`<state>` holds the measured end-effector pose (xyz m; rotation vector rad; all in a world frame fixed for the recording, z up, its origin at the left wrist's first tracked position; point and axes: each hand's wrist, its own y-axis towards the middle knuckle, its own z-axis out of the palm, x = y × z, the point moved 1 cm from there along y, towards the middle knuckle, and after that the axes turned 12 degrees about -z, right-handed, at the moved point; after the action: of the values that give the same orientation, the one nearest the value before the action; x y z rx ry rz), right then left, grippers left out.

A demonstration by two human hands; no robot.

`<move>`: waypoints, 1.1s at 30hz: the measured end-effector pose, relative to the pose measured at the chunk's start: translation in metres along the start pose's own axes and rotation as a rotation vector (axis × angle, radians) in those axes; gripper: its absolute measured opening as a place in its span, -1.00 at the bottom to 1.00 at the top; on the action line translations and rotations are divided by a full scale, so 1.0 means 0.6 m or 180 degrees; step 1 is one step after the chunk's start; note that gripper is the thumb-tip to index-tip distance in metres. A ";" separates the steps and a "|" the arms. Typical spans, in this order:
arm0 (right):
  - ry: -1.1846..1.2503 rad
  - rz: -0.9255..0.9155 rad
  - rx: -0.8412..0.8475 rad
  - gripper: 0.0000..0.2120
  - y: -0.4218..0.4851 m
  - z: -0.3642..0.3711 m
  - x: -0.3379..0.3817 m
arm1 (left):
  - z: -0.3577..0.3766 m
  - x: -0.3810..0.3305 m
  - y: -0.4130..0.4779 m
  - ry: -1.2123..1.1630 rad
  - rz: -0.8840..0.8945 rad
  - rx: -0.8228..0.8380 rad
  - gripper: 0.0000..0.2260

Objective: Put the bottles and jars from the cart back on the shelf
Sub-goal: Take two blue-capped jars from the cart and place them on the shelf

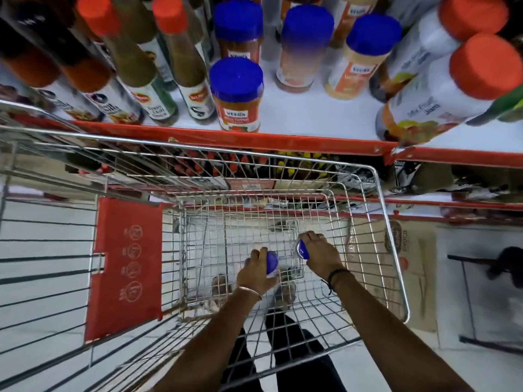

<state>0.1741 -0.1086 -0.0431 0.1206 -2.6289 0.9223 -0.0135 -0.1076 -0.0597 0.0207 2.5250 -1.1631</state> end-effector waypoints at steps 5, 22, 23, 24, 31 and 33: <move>0.0267 -0.0002 -0.0085 -0.34 -0.017 -0.017 -0.013 | -0.006 -0.007 0.000 -0.0415 -0.0166 -0.0322 -0.45; 0.0400 -0.0487 -0.1354 -0.49 -0.258 -0.396 0.125 | -0.364 -0.170 -0.246 -0.0580 0.1140 -0.1081 -0.49; 0.0346 -0.0524 -0.1460 -0.46 -0.269 -0.419 0.132 | -0.383 -0.184 -0.262 -0.0564 0.1219 -0.1201 -0.49; 0.0259 -0.0554 -0.1558 -0.42 -0.276 -0.440 0.137 | -0.402 -0.199 -0.277 -0.0564 0.1282 -0.1318 -0.47; 0.0099 -0.0716 -0.2299 -0.43 -0.266 -0.543 0.154 | -0.489 -0.284 -0.294 -0.0553 0.1729 -0.2006 -0.47; 0.0106 -0.0764 -0.2357 -0.42 -0.241 -0.552 0.150 | -0.500 -0.300 -0.274 -0.0518 0.1729 -0.2089 -0.51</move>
<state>0.2167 -0.0138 0.3144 0.2180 -2.6625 -0.1473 0.0337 0.0292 0.2986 0.3952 2.4039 -0.1108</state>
